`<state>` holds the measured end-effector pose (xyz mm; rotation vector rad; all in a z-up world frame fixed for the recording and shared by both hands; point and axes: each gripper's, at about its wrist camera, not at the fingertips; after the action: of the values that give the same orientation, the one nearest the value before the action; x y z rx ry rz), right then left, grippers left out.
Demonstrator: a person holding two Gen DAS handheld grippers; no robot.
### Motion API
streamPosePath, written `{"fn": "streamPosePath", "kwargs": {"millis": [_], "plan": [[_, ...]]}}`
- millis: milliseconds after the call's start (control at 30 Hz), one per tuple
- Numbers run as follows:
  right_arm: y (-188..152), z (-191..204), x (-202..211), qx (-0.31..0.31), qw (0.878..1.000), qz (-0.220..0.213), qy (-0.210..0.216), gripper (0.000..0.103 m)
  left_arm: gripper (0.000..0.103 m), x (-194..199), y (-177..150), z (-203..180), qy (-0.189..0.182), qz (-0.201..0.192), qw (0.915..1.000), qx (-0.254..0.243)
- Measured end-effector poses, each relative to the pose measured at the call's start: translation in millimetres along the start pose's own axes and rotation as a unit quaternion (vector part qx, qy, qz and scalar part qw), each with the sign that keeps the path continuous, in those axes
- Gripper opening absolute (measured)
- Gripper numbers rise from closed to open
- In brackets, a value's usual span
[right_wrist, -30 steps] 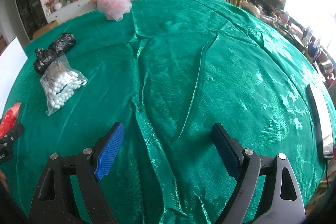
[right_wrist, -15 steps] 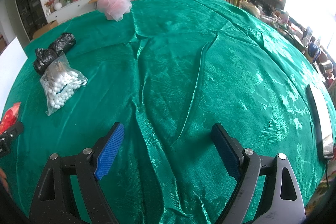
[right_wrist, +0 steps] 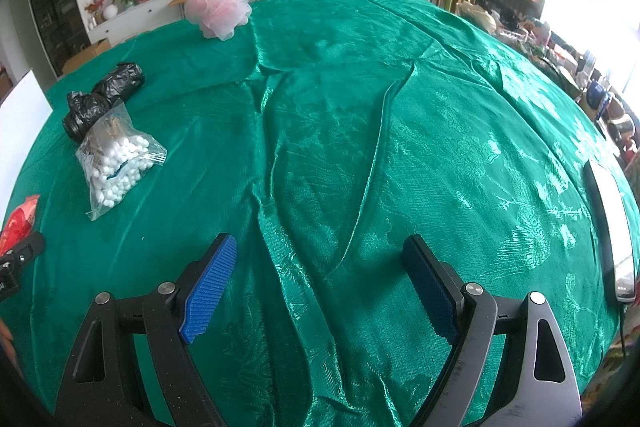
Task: Organize soft objects
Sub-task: 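Grasp the black plastic-wrapped bundle with the right tool while the left tool holds the red packet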
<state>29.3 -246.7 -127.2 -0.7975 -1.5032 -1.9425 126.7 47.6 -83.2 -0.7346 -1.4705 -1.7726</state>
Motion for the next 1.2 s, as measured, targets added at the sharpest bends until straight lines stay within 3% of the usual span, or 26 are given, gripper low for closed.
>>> {"fn": "streamPosePath", "kwargs": {"millis": [533, 667, 733, 800, 900, 967, 1100, 1200], "plan": [[-0.1, -0.5, 1.3, -0.002, 1.000, -0.002, 0.008, 0.088, 0.103, 0.3, -0.4, -0.1, 0.000, 0.000, 1.0000, 0.000], [15.2, -6.2, 28.9, -0.044, 0.996, -0.068, 0.027, 0.087, 0.103, 0.3, -0.5, 0.0, 0.000, 0.000, 1.0000, 0.000], [43.1, 16.3, 41.3, -0.025, 0.994, -0.080, 0.074, 0.087, 0.103, 0.5, -0.5, 0.0, 0.000, 0.000, 1.0000, 0.000], [77.8, 58.8, 34.1, 0.022, 0.990, -0.039, 0.135, 0.087, 0.103, 0.3, -0.5, 0.2, 0.000, 0.000, 1.0000, 0.000], [112.6, 124.5, 0.4, 0.090, 0.979, 0.032, 0.179, 0.086, 0.103, 0.7, -0.7, 0.2, 0.000, 0.000, 1.0000, 0.000], [128.7, 156.3, -34.5, 0.099, 0.972, 0.069, 0.200, 0.086, 0.103, 0.6, -0.7, 0.5, 0.000, 0.000, 1.0000, 0.000], [141.0, 192.9, -121.0, 0.052, 0.965, 0.189, 0.174, 0.086, 0.103, 0.4, -0.8, 1.0, 0.000, 0.000, 1.0000, 0.000], [136.7, 205.9, -152.2, 0.047, 0.966, 0.217, 0.135, 0.085, 0.103, 0.5, -1.0, 1.4, 0.000, 0.000, 1.0000, 0.001]]}}
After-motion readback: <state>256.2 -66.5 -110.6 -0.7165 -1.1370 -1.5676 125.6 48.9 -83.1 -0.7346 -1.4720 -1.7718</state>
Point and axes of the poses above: each gripper's, at about its wrist camera, not at the fingertips, and x roughly against the way its jaws point, z to its left, y to its top, and after that the axes turned 15 degrees about y, right-handed
